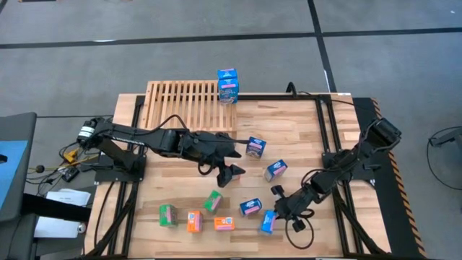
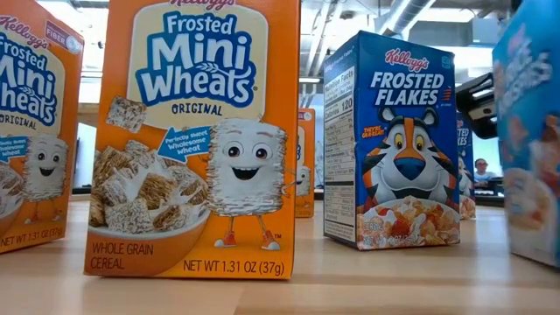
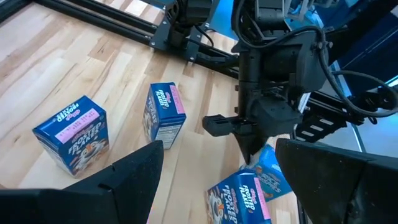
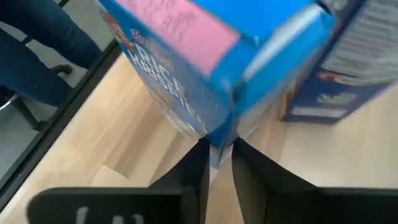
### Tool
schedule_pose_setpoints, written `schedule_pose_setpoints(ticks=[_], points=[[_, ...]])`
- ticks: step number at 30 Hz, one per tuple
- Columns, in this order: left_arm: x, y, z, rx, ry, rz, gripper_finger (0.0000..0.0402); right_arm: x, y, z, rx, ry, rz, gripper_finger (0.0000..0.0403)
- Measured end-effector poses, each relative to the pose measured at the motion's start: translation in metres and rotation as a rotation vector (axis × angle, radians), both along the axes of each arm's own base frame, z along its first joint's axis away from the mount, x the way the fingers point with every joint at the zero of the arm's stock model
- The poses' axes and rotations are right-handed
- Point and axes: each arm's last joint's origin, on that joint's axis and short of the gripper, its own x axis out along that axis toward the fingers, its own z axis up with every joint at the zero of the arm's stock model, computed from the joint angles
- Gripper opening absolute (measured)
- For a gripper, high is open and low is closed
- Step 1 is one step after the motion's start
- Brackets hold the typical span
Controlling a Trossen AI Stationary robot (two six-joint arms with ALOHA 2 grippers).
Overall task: Stack cereal on shelf
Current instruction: Put the light blue cereal box on the shelf aligned with the other light blue cereal boxes
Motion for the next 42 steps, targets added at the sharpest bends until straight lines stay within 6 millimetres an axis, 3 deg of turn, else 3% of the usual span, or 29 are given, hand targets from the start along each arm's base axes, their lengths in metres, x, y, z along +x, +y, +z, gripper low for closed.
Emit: schedule_pose_setpoints(ticks=[4, 8, 12, 15, 23, 28, 35, 42], points=[[-0.001, -0.003, 0.0, -0.003, 0.0, -0.015, 0.03, -0.001, -0.007, -0.005, -0.019, 0.07, -0.026, 0.0143], [-0.002, -0.009, 0.0, -0.001, 0.001, -0.033, 0.03, -0.001, -0.009, -0.006, -0.015, 0.094, 0.02, 0.0234], [-0.002, -0.013, 0.0, -0.01, 0.002, -0.057, 0.03, 0.002, -0.008, -0.003, -0.053, 0.016, 0.142, 0.031], [-0.003, -0.015, 0.0, -0.016, 0.002, -0.062, 0.03, 0.007, -0.01, 0.0, -0.1, -0.046, 0.194, 0.0338], [-0.003, -0.018, 0.0, -0.028, 0.003, -0.062, 0.03, 0.024, -0.017, 0.015, -0.141, -0.137, 0.276, 0.0333], [-0.003, -0.018, 0.0, -0.03, 0.003, -0.061, 0.03, 0.024, -0.019, 0.014, -0.11, -0.112, 0.291, 0.0327], [-0.003, -0.018, 0.0, -0.024, 0.005, -0.063, 0.03, 0.025, -0.011, 0.021, -0.127, -0.235, 0.363, 0.0327], [-0.003, -0.018, 0.0, -0.023, 0.006, -0.063, 0.03, 0.027, -0.014, 0.021, -0.139, -0.247, 0.362, 0.0327]])
